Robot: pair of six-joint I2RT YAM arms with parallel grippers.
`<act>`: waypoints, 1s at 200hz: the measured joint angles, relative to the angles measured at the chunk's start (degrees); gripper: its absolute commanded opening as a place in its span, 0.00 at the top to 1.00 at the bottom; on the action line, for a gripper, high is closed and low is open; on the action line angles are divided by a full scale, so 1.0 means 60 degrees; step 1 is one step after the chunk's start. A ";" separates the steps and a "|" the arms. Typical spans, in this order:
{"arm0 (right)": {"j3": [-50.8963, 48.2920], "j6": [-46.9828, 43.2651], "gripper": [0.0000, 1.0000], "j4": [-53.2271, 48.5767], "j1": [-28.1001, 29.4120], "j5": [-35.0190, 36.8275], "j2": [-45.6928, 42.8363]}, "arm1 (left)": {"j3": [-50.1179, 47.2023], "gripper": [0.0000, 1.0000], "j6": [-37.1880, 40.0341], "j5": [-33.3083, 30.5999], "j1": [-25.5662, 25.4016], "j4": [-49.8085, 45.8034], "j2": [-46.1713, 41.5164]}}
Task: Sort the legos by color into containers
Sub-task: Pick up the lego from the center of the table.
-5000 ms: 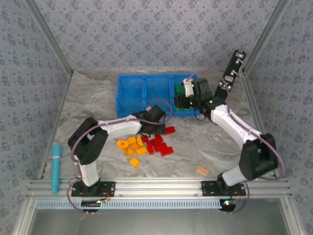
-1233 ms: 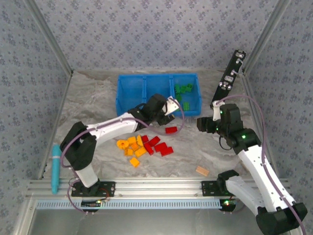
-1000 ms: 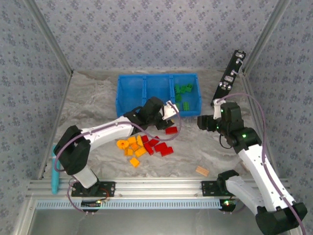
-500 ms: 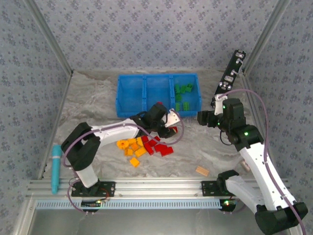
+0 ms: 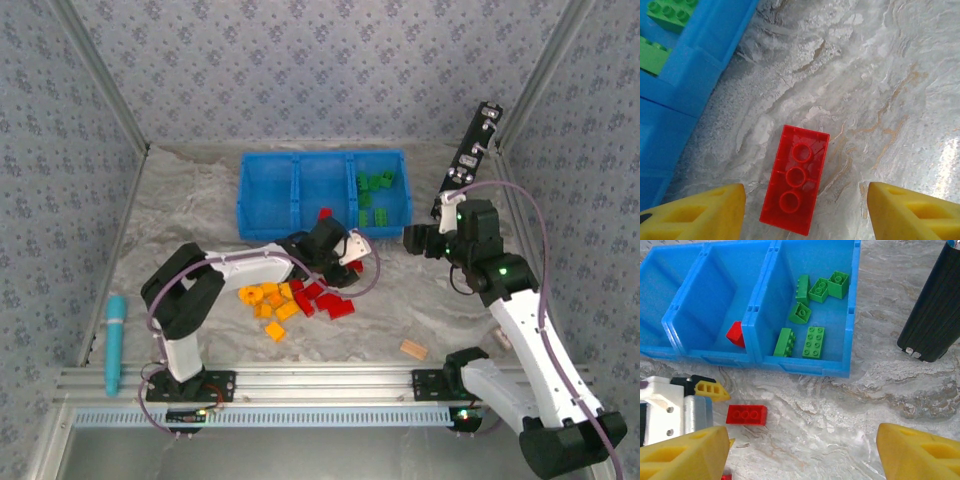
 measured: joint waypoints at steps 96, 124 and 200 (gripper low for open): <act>-0.0113 -0.0182 0.20 0.0058 -0.0627 -0.0521 0.0142 | 0.1330 0.34 -0.0080 0.0098 0.0000 -0.0350 0.1373; -0.0138 -0.0215 0.20 0.0069 -0.0871 -0.0678 0.0288 | 0.1406 0.34 -0.0149 0.0091 0.0000 -0.0539 0.1592; -0.0164 -0.0211 0.19 0.0222 -0.1049 -0.0914 0.0576 | 0.1406 0.39 -0.0514 0.0015 0.0000 -0.0809 0.1803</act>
